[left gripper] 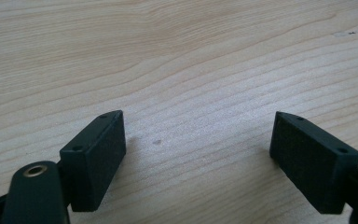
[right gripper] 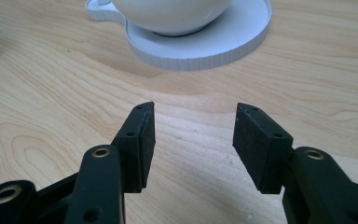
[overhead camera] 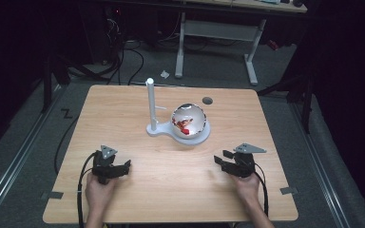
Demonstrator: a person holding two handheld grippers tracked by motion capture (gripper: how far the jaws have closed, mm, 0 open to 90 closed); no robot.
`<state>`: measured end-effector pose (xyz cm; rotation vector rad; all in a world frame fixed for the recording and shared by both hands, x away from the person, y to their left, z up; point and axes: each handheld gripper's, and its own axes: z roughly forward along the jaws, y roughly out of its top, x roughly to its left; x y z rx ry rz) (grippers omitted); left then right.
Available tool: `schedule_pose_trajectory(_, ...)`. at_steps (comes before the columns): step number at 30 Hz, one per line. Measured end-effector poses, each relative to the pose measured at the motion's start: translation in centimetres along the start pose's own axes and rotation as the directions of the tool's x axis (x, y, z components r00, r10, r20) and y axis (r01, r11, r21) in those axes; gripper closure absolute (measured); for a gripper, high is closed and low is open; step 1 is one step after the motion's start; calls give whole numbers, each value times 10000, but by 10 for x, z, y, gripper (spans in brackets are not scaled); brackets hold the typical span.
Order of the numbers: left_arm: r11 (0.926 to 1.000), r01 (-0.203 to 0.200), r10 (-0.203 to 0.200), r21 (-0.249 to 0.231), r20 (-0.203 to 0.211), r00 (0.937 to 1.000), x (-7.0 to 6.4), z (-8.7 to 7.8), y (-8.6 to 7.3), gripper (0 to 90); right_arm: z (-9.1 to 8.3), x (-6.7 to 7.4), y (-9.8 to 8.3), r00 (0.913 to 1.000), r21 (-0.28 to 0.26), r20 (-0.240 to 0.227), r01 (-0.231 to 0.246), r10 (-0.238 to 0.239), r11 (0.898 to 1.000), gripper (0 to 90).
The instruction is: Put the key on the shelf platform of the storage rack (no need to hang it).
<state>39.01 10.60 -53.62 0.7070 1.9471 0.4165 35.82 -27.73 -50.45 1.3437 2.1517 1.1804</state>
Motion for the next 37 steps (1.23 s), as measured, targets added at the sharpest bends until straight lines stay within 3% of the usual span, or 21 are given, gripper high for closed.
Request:
schedule_pose_trajectory(12, 10000, -3, 3, 5, 1, 10000, 0, 0, 0, 186, 18, 7, -13, 9976, 651, 536, 401, -436, 9971, 468)
schedule_pose_trajectory(15, 10000, -12, 12, 4, 4, 10000, 0, 0, 0, 187, 22, 9, -16, 9955, 936, 681, 593, -658, 9938, 458)
schedule_pose_trajectory(19, 10000, -4, 4, 3, -3, 10000, 0, 0, 0, 186, 24, 14, -17, 9865, 1108, 1071, 1119, -1237, 9875, 440)
schedule_pose_trajectory(37, 10000, 21, -21, 4, -10, 10000, 0, 0, 0, 186, 25, 13, -17, 9873, 1133, 1114, 1003, -1130, 9885, 407)
